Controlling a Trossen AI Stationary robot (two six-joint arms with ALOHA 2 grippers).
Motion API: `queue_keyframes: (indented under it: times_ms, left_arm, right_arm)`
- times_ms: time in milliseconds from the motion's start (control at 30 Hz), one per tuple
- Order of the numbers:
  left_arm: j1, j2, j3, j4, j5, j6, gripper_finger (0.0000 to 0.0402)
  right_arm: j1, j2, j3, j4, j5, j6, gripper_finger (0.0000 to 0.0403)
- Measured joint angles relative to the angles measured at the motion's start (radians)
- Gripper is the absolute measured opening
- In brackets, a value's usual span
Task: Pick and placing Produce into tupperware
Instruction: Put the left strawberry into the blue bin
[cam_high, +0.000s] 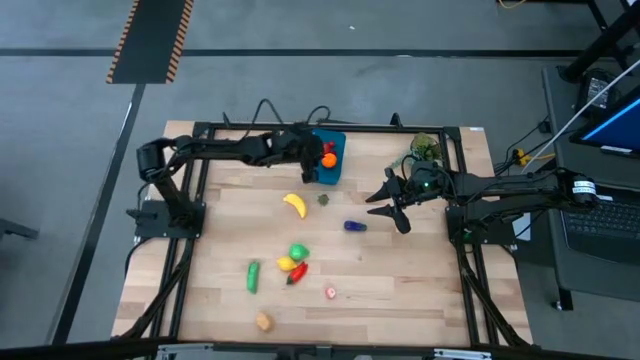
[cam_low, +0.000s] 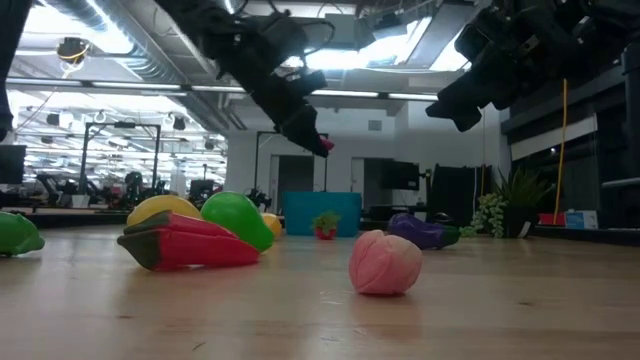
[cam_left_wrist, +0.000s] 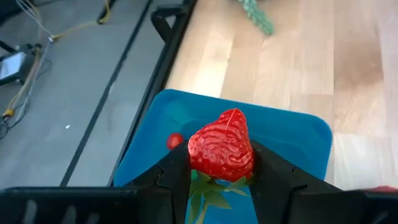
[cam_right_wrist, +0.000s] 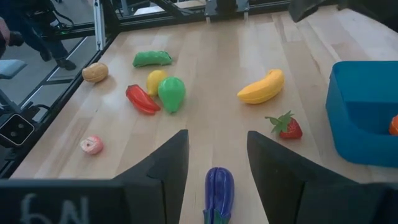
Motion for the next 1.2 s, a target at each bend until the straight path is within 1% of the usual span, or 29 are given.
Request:
queue_keyframes:
  times_ms: [233, 367, 433, 500, 533, 667, 833, 1200]
  left_arm:
    - [0.036, 0.086, 0.188, -0.282, 0.000, 0.011, 0.0124]
    - [0.060, 0.152, 0.299, -0.409, 0.007, -0.075, 0.0124]
    - [0.076, 0.184, 0.343, -0.452, 0.057, -0.110, 0.0124]
    - [0.085, 0.211, 0.370, -0.456, 0.104, -0.116, 0.0124]
    - [0.087, 0.222, 0.383, -0.459, 0.112, -0.126, 0.0124]
    - [0.095, 0.265, 0.432, -0.472, 0.118, -0.181, 0.0124]
    - [0.107, 0.312, 0.470, -0.516, 0.125, -0.196, 0.0124]
    - [0.113, 0.336, 0.476, -0.578, 0.127, -0.173, 0.0124]
  right_arm:
    - [0.000, 0.000, 0.000, -0.001, 0.000, 0.000, 0.0165]
    - [0.000, 0.000, 0.000, -0.002, 0.000, 0.003, 0.0165]
    - [0.000, 0.000, 0.000, -0.002, 0.000, 0.003, 0.0165]
    - [0.000, 0.000, 0.000, -0.002, 0.000, 0.003, 0.0165]
    - [0.000, 0.000, 0.000, -0.002, 0.000, 0.004, 0.0165]
    - [0.000, 0.000, 0.000, -0.002, 0.000, 0.006, 0.0165]
    - [0.000, 0.000, 0.000, -0.003, 0.000, 0.005, 0.0165]
    - [0.000, 0.000, 0.000, -0.010, 0.000, 0.004, 0.0165]
